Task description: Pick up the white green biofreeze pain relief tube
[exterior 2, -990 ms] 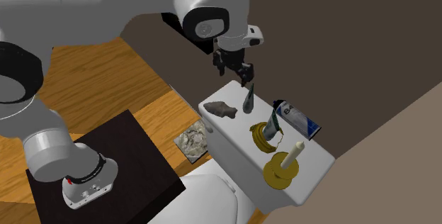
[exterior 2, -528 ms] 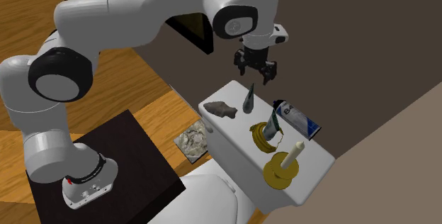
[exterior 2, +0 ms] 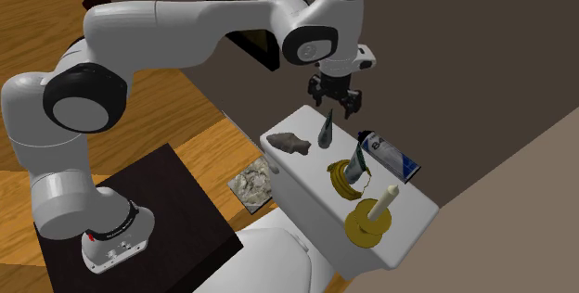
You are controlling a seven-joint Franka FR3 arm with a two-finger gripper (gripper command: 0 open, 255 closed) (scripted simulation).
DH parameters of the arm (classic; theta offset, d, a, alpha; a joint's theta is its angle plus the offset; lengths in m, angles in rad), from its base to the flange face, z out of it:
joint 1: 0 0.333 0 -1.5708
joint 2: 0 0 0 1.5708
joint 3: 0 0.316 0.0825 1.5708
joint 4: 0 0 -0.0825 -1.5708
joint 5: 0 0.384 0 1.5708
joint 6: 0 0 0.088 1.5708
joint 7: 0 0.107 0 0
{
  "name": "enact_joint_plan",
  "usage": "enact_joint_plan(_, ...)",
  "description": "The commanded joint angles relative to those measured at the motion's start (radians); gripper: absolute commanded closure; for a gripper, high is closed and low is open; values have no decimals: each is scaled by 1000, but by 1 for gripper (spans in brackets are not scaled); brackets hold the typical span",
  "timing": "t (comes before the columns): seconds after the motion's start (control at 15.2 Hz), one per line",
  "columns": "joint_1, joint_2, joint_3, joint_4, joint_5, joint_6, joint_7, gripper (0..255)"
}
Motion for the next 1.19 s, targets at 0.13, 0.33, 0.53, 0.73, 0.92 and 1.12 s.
enact_joint_plan(0.13,1,-1,0,-4,0,4,1,255)
enact_joint_plan(0.33,1,-1,0,-4,0,4,1,255)
enact_joint_plan(0.53,1,-1,0,-4,0,4,1,255)
enact_joint_plan(0.73,-1,-2,-1,21,-1,-22,0,255)
enact_joint_plan(0.92,-6,3,-1,69,0,-65,1,255)
enact_joint_plan(1.12,-12,10,-2,121,2,-110,1,255)
